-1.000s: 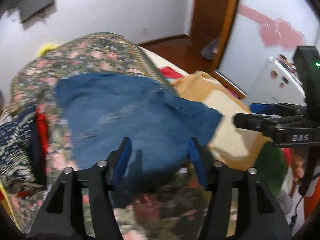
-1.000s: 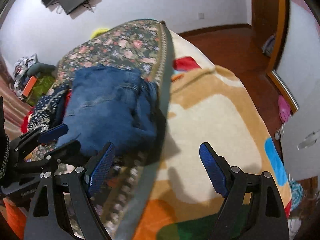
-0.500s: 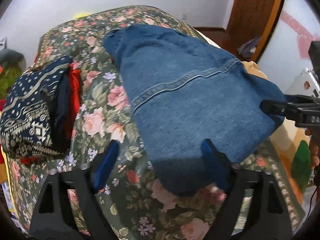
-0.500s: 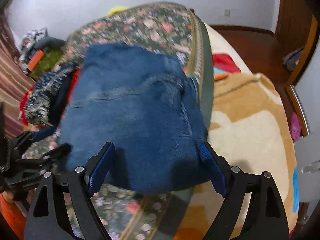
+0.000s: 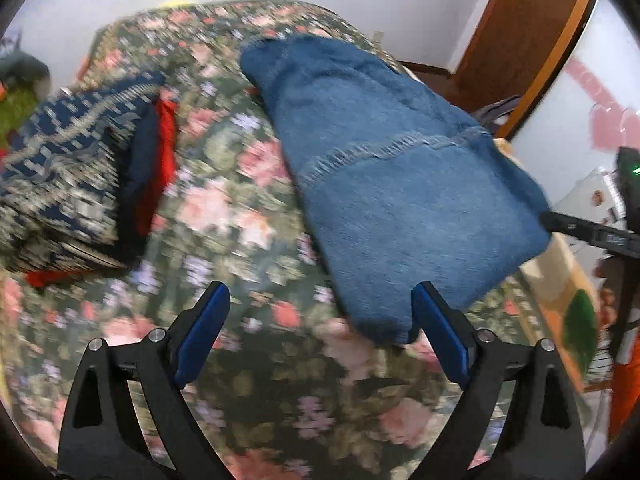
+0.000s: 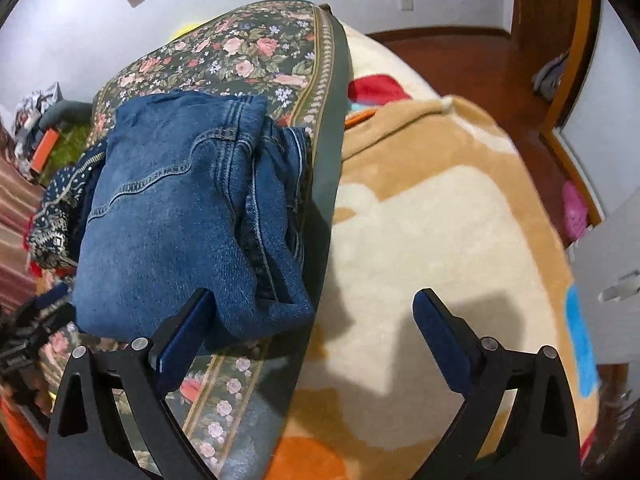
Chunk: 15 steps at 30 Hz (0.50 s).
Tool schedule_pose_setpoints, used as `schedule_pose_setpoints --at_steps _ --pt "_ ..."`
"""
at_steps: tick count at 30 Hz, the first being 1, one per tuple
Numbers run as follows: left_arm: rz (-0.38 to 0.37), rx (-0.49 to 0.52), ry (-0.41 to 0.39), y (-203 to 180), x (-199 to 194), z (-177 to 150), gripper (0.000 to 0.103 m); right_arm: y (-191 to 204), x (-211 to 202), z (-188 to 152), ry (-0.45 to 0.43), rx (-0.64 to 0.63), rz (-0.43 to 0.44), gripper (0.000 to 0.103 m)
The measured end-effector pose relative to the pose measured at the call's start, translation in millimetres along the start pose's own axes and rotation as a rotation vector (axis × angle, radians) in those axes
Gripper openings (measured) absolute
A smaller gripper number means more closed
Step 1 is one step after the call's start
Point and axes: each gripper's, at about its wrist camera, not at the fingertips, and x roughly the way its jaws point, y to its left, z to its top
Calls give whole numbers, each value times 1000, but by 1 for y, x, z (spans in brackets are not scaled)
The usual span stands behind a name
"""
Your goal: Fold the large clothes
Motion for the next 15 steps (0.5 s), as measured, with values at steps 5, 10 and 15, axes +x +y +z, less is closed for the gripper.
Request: schedule_pose_setpoints --at_steps 5,10,15 --pt "117 10 -58 10 -11 13 93 14 -4 14 -36 -53 17 98" --pt "100 -26 -101 20 -13 33 93 25 0 36 -57 -89 78 98" --pt "-38 -114 -50 26 15 52 93 23 30 57 31 -62 167 98"
